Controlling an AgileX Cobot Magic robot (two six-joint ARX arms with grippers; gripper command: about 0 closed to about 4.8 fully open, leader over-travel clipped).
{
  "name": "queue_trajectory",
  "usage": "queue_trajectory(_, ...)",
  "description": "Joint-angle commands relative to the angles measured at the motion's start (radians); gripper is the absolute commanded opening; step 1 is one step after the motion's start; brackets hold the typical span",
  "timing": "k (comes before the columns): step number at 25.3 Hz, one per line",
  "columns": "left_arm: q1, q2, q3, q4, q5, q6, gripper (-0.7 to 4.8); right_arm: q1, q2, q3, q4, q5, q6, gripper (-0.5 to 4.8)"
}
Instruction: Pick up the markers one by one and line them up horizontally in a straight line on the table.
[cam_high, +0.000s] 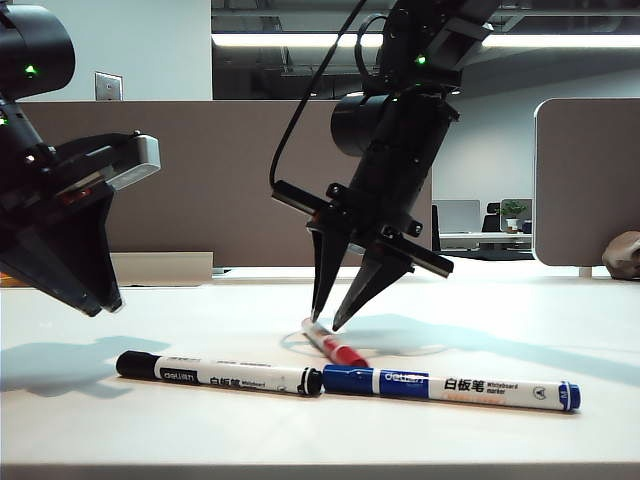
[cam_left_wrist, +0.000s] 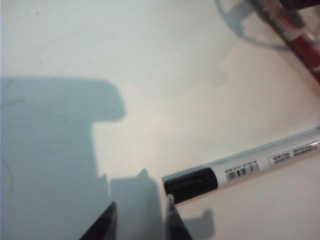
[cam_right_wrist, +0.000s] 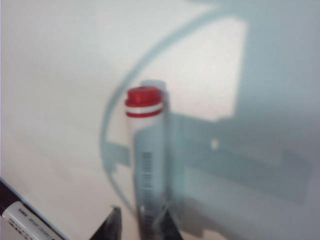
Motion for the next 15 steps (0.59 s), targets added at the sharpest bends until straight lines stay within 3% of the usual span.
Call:
queue_trajectory(1, 0.0, -0.004, 0.004, 0.005, 0.007, 0.006, 1.25, 0.007, 0.008, 0.003, -0.001, -0.033, 0.0, 1.08)
queue_trajectory(15, 0.0, -0.003, 0.004, 0.031, 0.032, 0.006, 1.25, 0.014, 0.008, 0.023, 0.032, -0.07, -0.01, 1.07)
